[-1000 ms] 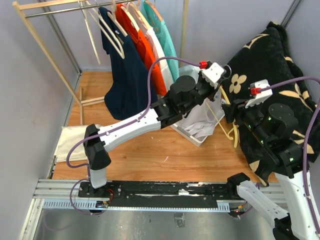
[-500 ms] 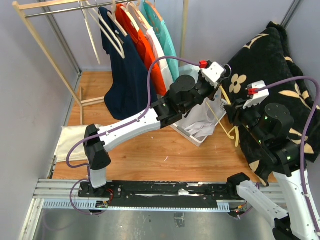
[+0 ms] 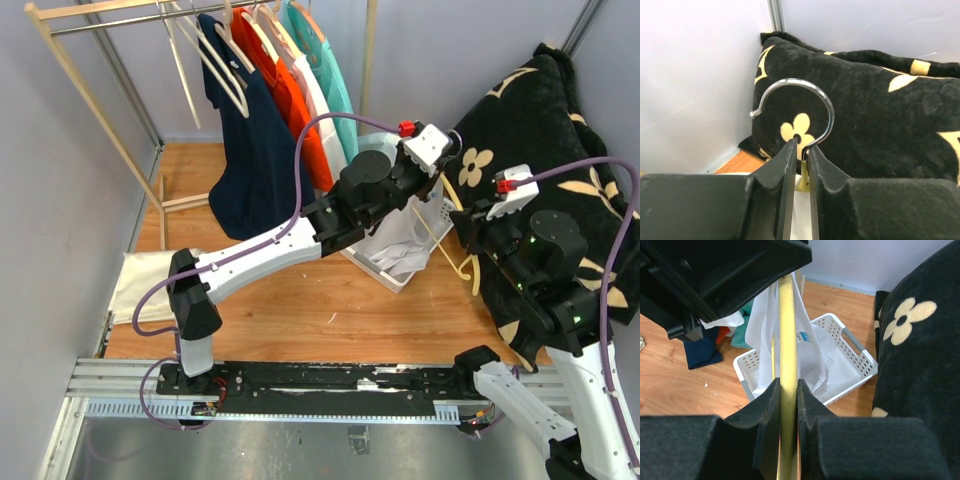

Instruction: Remove the t-shirt from the hanger

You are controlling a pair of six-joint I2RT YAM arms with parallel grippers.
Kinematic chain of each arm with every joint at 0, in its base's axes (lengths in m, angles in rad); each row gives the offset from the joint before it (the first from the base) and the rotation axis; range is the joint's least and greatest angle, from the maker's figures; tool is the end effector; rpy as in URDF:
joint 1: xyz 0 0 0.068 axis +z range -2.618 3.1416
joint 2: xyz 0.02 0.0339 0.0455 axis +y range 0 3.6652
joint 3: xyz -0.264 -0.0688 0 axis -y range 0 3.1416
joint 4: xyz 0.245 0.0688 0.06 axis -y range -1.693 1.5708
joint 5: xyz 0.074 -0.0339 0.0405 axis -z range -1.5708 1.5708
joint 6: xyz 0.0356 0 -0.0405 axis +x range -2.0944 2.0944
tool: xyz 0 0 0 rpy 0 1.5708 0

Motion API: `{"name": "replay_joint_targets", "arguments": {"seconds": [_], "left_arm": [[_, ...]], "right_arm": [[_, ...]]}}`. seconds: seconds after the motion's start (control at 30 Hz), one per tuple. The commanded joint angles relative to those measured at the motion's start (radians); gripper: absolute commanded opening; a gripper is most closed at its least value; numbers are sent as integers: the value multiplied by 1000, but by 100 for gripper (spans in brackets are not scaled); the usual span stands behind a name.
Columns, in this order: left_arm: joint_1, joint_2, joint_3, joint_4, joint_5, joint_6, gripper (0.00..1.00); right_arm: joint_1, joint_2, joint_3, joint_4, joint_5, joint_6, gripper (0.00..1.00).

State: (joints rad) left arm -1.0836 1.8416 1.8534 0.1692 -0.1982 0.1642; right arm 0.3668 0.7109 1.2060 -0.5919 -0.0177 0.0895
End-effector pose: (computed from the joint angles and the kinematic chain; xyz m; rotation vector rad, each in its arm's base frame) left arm 0.2131 -0.3873 0.4504 0.6883 1.2445 -0.6258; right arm 0.1082 0.0422 0.4444 -0.2456 1.6621 0.3594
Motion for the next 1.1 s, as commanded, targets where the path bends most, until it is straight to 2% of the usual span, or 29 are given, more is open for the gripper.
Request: {"name": "replay_joint_targets", "arguments": {"seconds": [0.0, 0.13, 0.27, 0.5, 0.63, 1.07], "left_arm": [[-13, -16, 40, 40, -36, 35, 26], [-12, -36, 32, 45, -47, 46, 44], [-12, -90, -29, 67, -47, 42, 51], [-13, -251, -275, 155, -49, 2, 57], [-12, -293, -363, 172, -33, -23, 59], [-10, -177, -362, 165, 15, -81, 59]], "right_arm": [[15, -29, -15, 43, 32, 9, 1], [16, -37, -14, 43, 53, -2, 1], [16, -47, -16, 43, 80, -15, 1], [16, -65, -19, 58, 103, -32, 1], [16, -85, -32, 89, 105, -39, 1], [15, -179, -77, 194, 98, -61, 1]]}}
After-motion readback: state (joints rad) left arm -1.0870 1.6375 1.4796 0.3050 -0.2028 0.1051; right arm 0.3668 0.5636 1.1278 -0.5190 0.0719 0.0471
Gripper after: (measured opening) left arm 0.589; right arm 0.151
